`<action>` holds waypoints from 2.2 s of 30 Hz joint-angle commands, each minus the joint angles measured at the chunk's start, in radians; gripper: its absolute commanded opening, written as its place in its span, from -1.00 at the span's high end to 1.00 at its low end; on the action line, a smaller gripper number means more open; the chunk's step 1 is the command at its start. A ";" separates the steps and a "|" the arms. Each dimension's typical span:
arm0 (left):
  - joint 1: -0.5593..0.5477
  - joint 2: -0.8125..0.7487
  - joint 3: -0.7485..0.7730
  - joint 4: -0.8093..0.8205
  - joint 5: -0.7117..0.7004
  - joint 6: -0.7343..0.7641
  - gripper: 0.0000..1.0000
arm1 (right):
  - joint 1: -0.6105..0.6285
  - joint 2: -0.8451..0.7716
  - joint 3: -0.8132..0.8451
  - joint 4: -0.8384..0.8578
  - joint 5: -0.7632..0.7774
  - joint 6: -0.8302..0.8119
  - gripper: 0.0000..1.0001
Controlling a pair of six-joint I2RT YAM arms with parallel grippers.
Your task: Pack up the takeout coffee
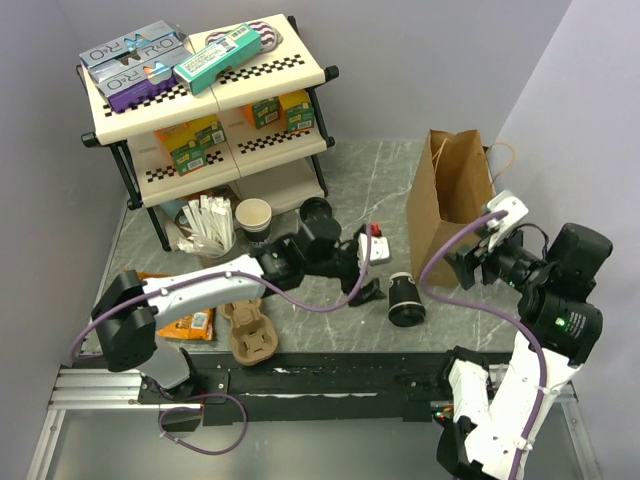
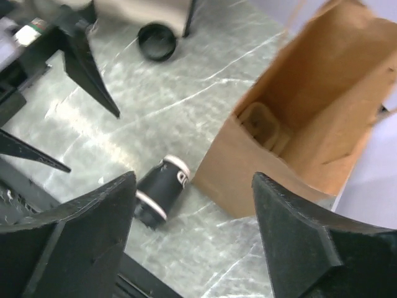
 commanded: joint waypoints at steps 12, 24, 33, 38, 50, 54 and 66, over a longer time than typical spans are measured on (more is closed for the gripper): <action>-0.119 0.187 -0.116 0.343 -0.056 -0.247 -0.40 | 0.026 -0.097 -0.168 -0.364 0.000 -0.460 -0.45; -0.128 0.310 -0.040 0.280 -0.131 -0.218 -0.08 | 0.031 -0.090 -0.202 -0.343 0.001 -0.474 -0.45; -0.136 0.348 -0.005 0.237 -0.160 -0.150 0.20 | 0.043 -0.079 -0.209 -0.323 0.007 -0.474 -0.45; -0.141 0.361 0.009 0.220 -0.185 -0.123 0.47 | 0.049 -0.071 -0.214 -0.292 0.000 -0.448 -0.45; -0.141 0.370 0.058 0.176 -0.174 -0.139 0.98 | 0.068 -0.047 -0.211 -0.277 -0.003 -0.442 -0.44; -0.131 0.352 0.066 0.147 -0.108 -0.165 0.99 | 0.071 -0.047 -0.185 -0.309 -0.010 -0.477 -0.44; -0.039 0.196 -0.013 -0.103 0.125 0.782 -0.99 | 0.071 -0.047 -0.188 -0.320 -0.057 -0.486 -0.48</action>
